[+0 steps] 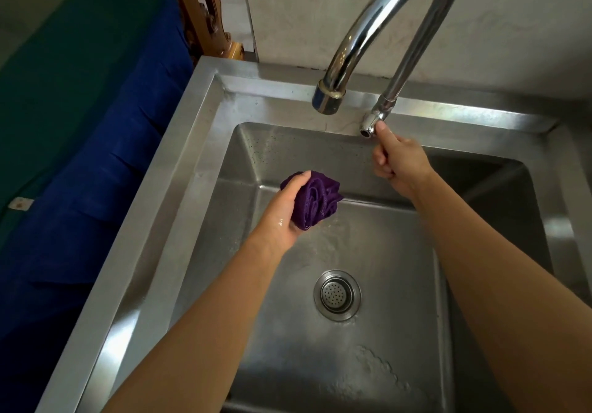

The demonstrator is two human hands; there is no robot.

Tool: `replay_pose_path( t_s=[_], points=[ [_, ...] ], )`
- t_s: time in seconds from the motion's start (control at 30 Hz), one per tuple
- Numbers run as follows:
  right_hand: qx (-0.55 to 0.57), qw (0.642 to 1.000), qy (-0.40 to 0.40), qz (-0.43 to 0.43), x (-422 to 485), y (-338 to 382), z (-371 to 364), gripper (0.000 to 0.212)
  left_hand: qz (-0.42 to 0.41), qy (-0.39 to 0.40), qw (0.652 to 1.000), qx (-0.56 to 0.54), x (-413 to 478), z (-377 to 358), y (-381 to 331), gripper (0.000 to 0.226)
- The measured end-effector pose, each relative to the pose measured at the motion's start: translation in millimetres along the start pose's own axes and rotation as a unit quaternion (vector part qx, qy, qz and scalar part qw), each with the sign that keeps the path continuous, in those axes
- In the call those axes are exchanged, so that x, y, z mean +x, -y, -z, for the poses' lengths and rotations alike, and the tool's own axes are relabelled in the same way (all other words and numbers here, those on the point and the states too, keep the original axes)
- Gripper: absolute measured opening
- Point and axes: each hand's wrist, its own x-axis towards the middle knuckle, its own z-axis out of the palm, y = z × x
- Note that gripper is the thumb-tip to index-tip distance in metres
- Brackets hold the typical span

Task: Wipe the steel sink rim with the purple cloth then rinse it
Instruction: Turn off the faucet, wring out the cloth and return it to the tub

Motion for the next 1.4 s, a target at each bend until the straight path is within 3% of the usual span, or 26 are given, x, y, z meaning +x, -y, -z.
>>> replay_pose_path(
  t_s=[0.1, 0.23, 0.33, 0.4, 0.5, 0.57, 0.67, 0.73, 0.97, 1.03, 1.17, 1.27, 1.4],
  points=[
    [-0.003, 1.000, -0.012, 0.020, 0.9, -1.1, -1.9, 0.034, 0.001, -0.006, 1.000, 0.008, 4.5, -0.2, 4.3, 0.025],
    [-0.027, 0.996, -0.082, 0.003, -11.3, -26.2, -9.9, 0.057, -0.002, 0.000, 1.000, -0.020, 9.0, -2.7, 12.2, 0.016],
    [-0.031, 0.999, -0.005, 0.010, -38.1, -67.2, -35.7, 0.061, -0.009, 0.003, 0.999, -0.047, 10.6, -12.1, 21.2, 0.022],
    [-0.086, 0.994, 0.027, 0.059, -51.5, -87.8, -56.4, 0.059, -0.004, -0.013, 0.999, -0.040, 11.6, -17.8, 28.8, 0.026],
    [-0.238, 0.960, -0.069, 0.130, -63.1, -90.2, -71.0, 0.038, -0.022, -0.103, 0.991, 0.080, 15.6, -21.5, 37.8, 0.036],
    [-0.342, 0.924, -0.111, 0.131, -66.0, -84.1, -71.1, 0.033, -0.081, -0.198, 0.960, 0.181, 15.7, -23.6, 42.6, 0.048],
    [-0.436, 0.881, -0.107, 0.148, -66.5, -82.5, -71.5, 0.037, -0.161, -0.256, 0.926, 0.224, 11.3, -23.3, 48.8, 0.058],
    [-0.445, 0.875, -0.104, 0.162, -68.4, -85.9, -71.4, 0.041, -0.184, -0.269, 0.915, 0.239, 9.7, -19.7, 52.6, 0.059],
    [-0.374, 0.925, -0.057, 0.042, -63.1, -98.3, -69.8, 0.050, -0.242, -0.275, 0.806, 0.465, 8.4, -15.7, 57.4, 0.057],
    [-0.389, 0.921, -0.016, 0.014, -58.6, -98.2, -68.4, 0.044, -0.261, -0.264, 0.781, 0.502, 9.6, -13.2, 58.3, 0.055],
    [-0.405, 0.912, 0.039, -0.049, -51.4, -92.8, -64.5, 0.033, -0.285, -0.215, 0.753, 0.553, 11.6, -11.7, 54.9, 0.052],
    [-0.316, 0.943, 0.043, -0.097, -50.7, -88.6, -60.0, 0.038, -0.308, -0.205, 0.730, 0.575, 11.6, -11.8, 51.4, 0.052],
    [-0.228, 0.964, 0.060, -0.126, -52.8, -82.6, -59.9, 0.041, -0.314, -0.205, 0.747, 0.549, 7.8, -12.3, 42.2, 0.054]
  ],
)
